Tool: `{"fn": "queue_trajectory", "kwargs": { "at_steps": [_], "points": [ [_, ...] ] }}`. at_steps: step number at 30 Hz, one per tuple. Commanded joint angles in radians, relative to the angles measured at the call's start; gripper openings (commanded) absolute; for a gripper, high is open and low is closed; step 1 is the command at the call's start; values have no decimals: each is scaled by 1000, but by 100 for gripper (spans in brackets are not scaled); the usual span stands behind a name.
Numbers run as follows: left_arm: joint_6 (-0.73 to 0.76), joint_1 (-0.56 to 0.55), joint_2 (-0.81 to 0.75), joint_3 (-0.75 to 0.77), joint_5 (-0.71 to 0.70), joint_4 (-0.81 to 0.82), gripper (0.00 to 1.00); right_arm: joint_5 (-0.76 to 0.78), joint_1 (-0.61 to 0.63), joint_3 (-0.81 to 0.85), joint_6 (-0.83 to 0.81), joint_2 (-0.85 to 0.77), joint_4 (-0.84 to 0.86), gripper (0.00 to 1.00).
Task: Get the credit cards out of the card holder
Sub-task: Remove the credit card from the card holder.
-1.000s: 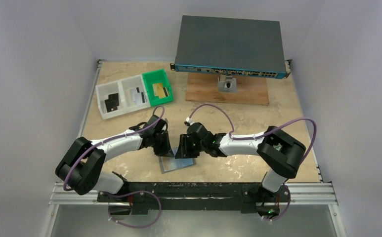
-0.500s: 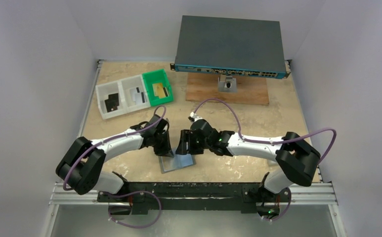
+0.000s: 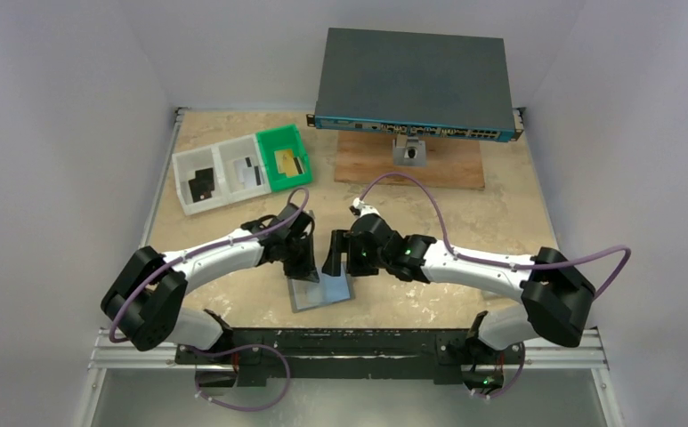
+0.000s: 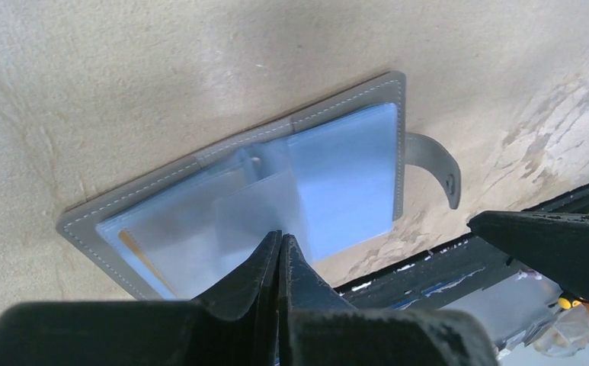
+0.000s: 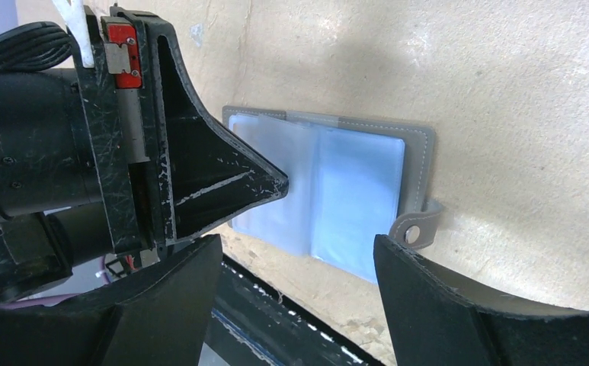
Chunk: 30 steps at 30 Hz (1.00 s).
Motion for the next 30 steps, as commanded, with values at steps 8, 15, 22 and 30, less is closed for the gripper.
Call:
{"fn": "queue_trajectory", "kwargs": {
  "at_steps": [8, 15, 22, 30],
  "points": [
    [-13, -41, 52, 103, 2, 1, 0, 61, 2, -16, 5, -71, -36, 74],
    [-8, -34, 11, 126, -108, -82, 0, 83, 20, -3, -15, -36, -40, 72],
    [25, -15, -37, 135, -114, -127, 0, 110, 101, 67, -28, 53, -25, 70],
    [59, 92, -155, 66, -164, -207, 0, 134, 154, 132, -31, 169, -37, 71]
  ]
}}
